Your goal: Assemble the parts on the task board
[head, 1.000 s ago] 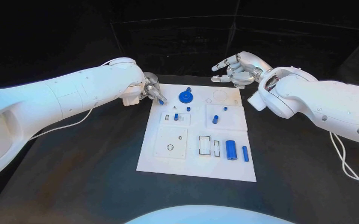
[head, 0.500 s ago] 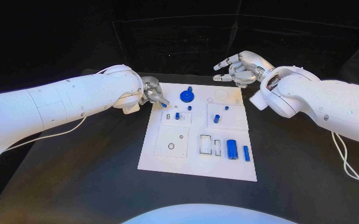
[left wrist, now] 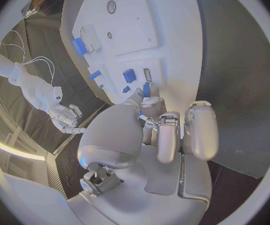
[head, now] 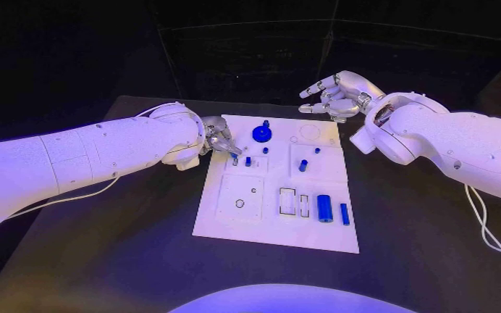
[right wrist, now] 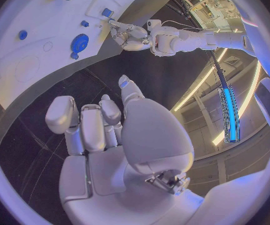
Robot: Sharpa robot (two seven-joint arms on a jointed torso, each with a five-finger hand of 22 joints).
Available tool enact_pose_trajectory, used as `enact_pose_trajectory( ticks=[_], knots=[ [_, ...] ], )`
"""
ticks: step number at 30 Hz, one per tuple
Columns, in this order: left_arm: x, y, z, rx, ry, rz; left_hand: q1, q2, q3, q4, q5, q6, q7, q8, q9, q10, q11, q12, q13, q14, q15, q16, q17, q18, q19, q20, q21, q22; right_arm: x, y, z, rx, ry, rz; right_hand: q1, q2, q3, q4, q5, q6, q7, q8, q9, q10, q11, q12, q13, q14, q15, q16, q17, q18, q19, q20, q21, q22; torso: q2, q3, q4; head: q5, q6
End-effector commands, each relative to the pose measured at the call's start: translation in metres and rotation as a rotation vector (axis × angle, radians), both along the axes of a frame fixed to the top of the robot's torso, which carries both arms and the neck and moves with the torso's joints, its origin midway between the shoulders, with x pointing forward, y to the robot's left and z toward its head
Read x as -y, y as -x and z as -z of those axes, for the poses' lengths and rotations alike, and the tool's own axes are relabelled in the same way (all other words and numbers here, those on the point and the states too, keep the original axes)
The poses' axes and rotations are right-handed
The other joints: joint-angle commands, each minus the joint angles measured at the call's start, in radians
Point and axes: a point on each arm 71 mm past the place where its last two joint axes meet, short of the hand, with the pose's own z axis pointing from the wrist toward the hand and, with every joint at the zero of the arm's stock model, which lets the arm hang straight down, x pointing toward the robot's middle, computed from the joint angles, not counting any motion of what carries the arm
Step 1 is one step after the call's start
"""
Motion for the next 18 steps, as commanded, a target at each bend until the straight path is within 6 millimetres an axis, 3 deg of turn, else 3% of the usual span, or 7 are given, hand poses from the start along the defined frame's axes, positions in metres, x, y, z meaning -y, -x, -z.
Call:
enact_pose_trajectory(
  ticks=[1,18],
  knots=[
    [-0.0002,0.0013,0.0006,-0.003,-0.035,-0.007,-0.006,0.0,0.061,-0.058,0.003,0.003,-0.007,0.043,0.065,0.001,-0.006,-0.002,-0.001,0.104,-0.004,0.003,0.263,0.001,0.006,-0.007,-0.006,0.0,-0.0014,0.0003,-0.0012,0.002,-0.004,-0.013,-0.002,0.009,-0.006,0.0,0.007,0.0,0.001,0.005,0.0,-0.007,-0.002,-0.004,0.0,0.016,-0.008,-0.006,0.0,0.017,-0.008,-0.001,-0.006,-0.001,0.001,0.0006,-0.0003,-0.001,-0.001],
    [0.0023,0.0067,0.0049,-0.047,-0.089,0.018,-0.01,-0.004,0.065,-0.061,0.003,0.0,-0.007,0.046,0.068,0.0,-0.007,-0.005,-0.004,0.104,-0.005,0.003,0.263,0.001,0.006,-0.007,-0.008,-0.002,-0.001,0.0002,-0.001,0.002,-0.004,-0.013,-0.002,0.009,-0.006,0.0,0.007,0.0,0.001,0.005,0.0,-0.007,-0.002,-0.004,0.0,0.016,-0.008,-0.006,0.0,0.017,-0.008,-0.001,-0.006,-0.001,0.0,0.0001,0.0002,-0.002,-0.005]
  ],
)
